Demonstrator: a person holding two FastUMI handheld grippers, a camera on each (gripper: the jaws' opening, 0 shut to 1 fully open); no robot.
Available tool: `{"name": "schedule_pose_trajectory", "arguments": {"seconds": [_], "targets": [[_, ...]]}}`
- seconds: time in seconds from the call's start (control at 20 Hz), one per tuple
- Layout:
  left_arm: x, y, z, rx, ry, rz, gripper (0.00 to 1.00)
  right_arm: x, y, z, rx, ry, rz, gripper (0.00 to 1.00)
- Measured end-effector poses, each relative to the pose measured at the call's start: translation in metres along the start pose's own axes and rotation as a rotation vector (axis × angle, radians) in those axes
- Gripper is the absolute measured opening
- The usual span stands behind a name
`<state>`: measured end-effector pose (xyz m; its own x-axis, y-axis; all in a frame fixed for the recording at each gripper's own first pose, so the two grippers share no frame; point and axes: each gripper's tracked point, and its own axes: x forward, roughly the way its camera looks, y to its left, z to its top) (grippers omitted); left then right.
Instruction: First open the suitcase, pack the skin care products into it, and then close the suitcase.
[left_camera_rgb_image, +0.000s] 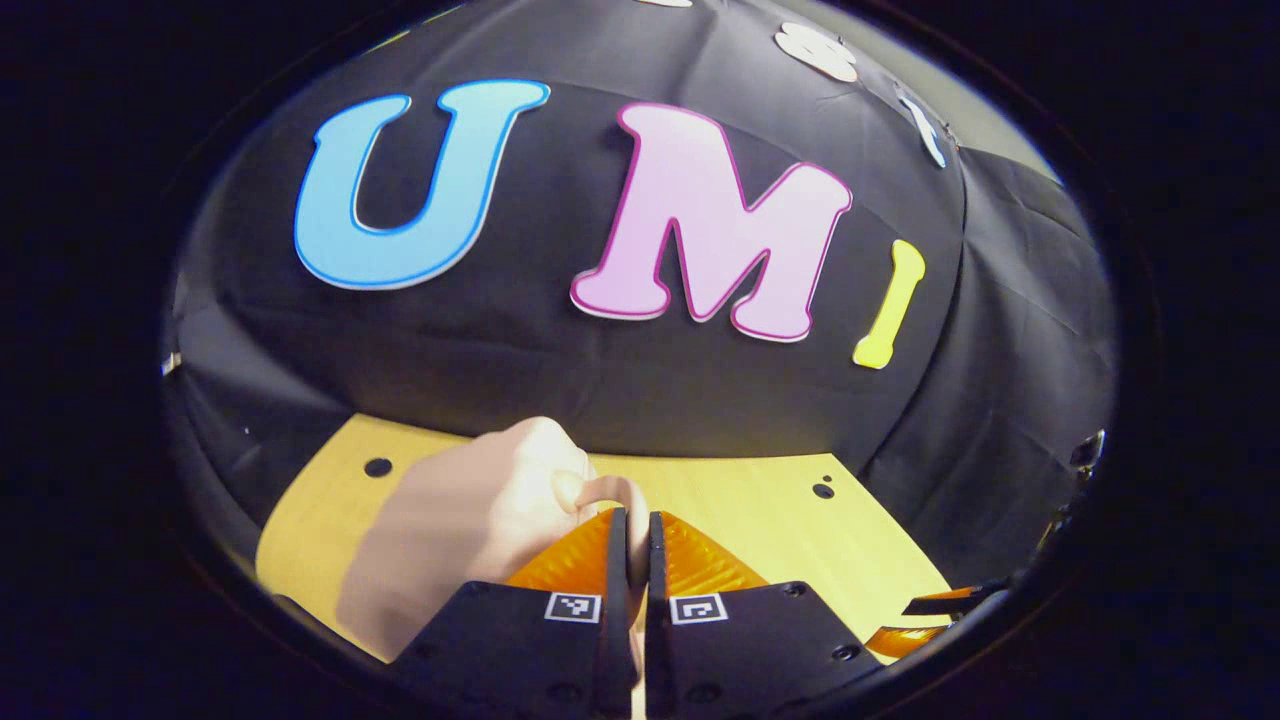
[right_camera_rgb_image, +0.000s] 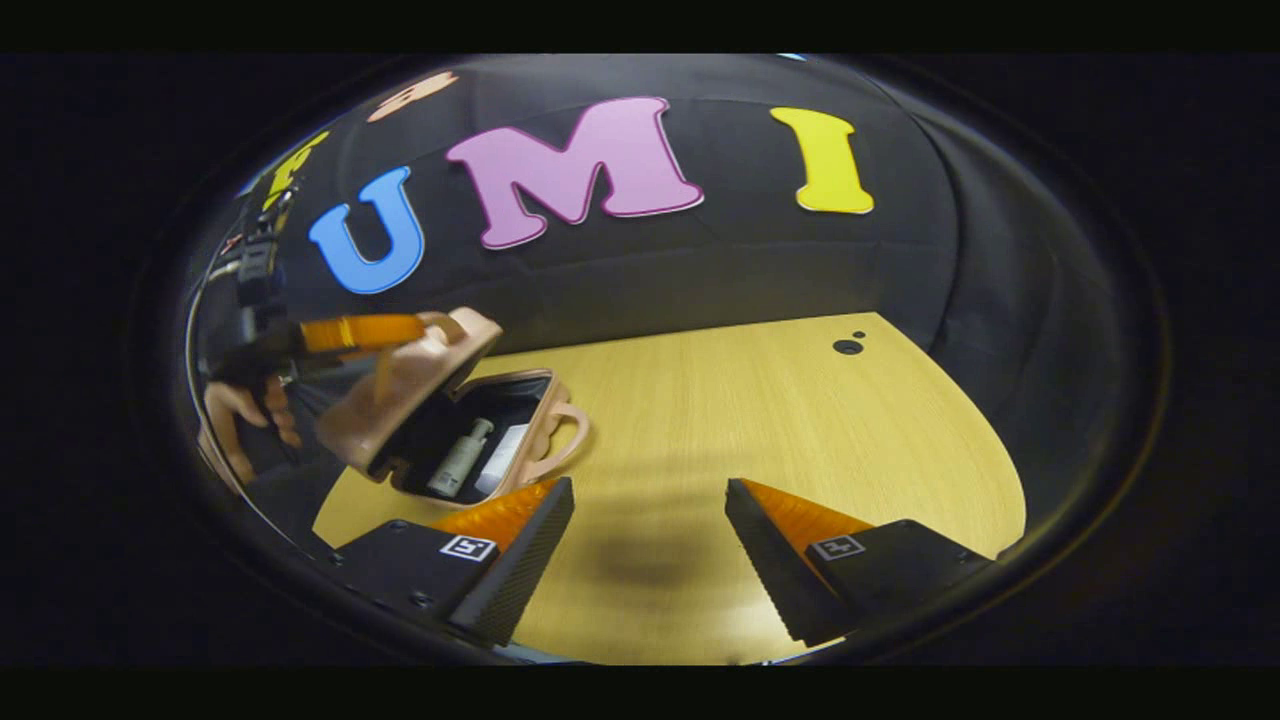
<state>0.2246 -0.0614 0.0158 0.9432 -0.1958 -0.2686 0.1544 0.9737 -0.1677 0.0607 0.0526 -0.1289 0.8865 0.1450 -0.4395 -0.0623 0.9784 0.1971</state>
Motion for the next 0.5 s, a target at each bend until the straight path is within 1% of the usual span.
{"name": "schedule_pose_trajectory", "arguments": {"seconds": [0.1,0.25,0.35,0.4,0.45,0.5], "targets": [[0.03,-0.016,-0.041,-0.001,0.056,0.011,0.11,0.003,-0.018,0.004,0.014,0.006,0.013,0.98],[0.058,-0.022,-0.09,-0.022,0.121,0.05,0.11,0.002,-0.036,0.003,0.006,0.008,0.011,0.98],[0.065,-0.03,-0.106,-0.044,0.136,0.059,0.11,0.001,-0.037,-0.002,-0.024,0.017,0.02,0.98],[0.066,-0.033,-0.113,-0.047,0.159,0.066,0.13,0.002,-0.039,-0.008,-0.03,0.015,0.023,0.98],[0.065,-0.033,-0.113,-0.052,0.163,0.079,0.19,0.0,-0.04,-0.007,-0.03,0.007,0.024,0.98],[0.06,-0.034,-0.107,-0.052,0.146,0.092,0.22,-0.002,-0.042,-0.005,-0.025,0.0,0.02,0.98]]}}
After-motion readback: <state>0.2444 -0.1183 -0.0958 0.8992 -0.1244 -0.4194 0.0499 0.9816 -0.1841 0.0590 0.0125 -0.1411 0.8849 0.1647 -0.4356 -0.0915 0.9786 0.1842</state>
